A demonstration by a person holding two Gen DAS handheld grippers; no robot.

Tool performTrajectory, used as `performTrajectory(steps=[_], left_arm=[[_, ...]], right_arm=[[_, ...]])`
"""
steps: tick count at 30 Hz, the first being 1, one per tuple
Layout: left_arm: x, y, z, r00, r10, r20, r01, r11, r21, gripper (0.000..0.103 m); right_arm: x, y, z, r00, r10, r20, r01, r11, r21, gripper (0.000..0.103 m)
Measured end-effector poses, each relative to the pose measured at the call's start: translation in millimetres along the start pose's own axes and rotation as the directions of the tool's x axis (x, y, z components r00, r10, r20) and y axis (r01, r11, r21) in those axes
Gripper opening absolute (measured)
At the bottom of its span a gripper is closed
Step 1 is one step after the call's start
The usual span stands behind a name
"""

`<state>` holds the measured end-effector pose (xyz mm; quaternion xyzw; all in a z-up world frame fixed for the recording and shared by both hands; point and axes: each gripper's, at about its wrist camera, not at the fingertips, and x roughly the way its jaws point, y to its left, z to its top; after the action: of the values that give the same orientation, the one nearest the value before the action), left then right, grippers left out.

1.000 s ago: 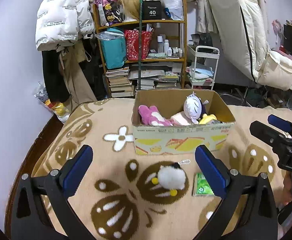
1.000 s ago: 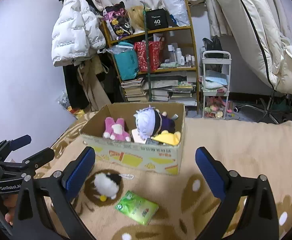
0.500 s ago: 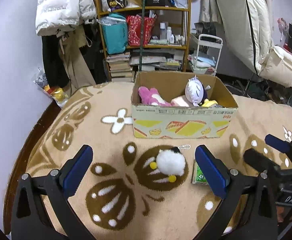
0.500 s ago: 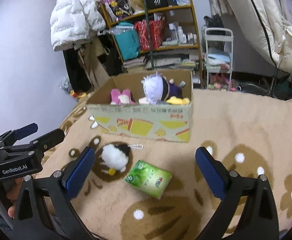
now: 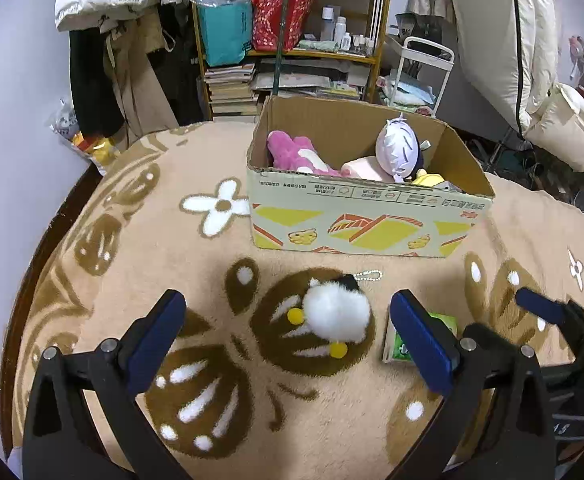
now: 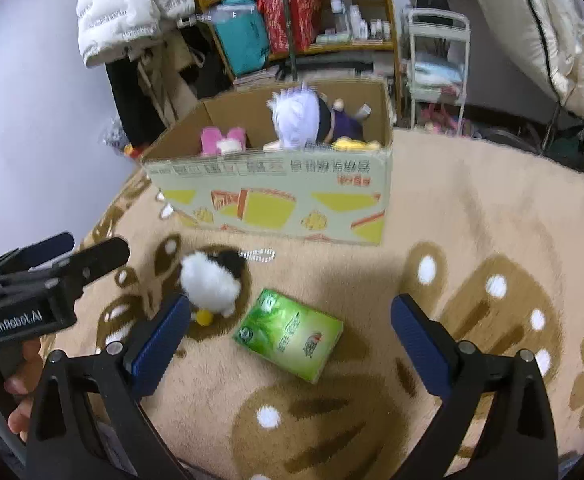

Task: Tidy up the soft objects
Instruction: 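Lower both tools toward the white fluffy plush and green tea pack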

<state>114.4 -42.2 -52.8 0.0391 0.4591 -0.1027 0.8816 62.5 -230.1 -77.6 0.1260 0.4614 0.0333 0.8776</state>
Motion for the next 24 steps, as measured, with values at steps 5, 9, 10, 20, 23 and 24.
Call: performTrajectory(steps=[5, 9, 10, 20, 23, 24], left_arm=[[10.2, 0.7, 2.7, 1.0, -0.003, -0.024, 0.003, 1.0, -0.012, 0.101], [17.6, -0.4, 4.5, 0.999, -0.003, -0.041, 0.003, 1.0, -0.01, 0.101], [19.7, -1.1, 4.7, 0.999, -0.002, -0.046, 0.002, 1.0, -0.008, 0.101], [44.7, -15.0, 2.6, 0.994, -0.004, -0.11, 0.008, 0.999, 0.035, 0.101], [53.3, -18.6, 0.8, 0.991, -0.003, -0.136, 0.01, 0.999, 0.051, 0.101], [57.3, -19.9, 0.0, 0.989, -0.002, -0.148, 0.01, 0.998, 0.056, 0.101]], right_arm=[[9.5, 0.4, -0.4, 1.0, 0.004, -0.029, -0.004, 1.0, 0.0, 0.103], [15.6, 0.1, 0.5, 0.999, 0.008, -0.044, -0.008, 1.0, 0.005, 0.103], [17.6, 0.1, 0.8, 0.999, 0.007, -0.049, -0.007, 1.0, 0.006, 0.103], [40.2, -3.9, -0.5, 0.992, -0.022, -0.127, 0.027, 0.999, 0.038, 0.103], [47.3, -4.0, -0.4, 0.988, -0.023, -0.152, 0.03, 0.999, 0.044, 0.103], [49.7, -4.2, -0.3, 0.987, -0.023, -0.159, 0.03, 0.999, 0.044, 0.103]])
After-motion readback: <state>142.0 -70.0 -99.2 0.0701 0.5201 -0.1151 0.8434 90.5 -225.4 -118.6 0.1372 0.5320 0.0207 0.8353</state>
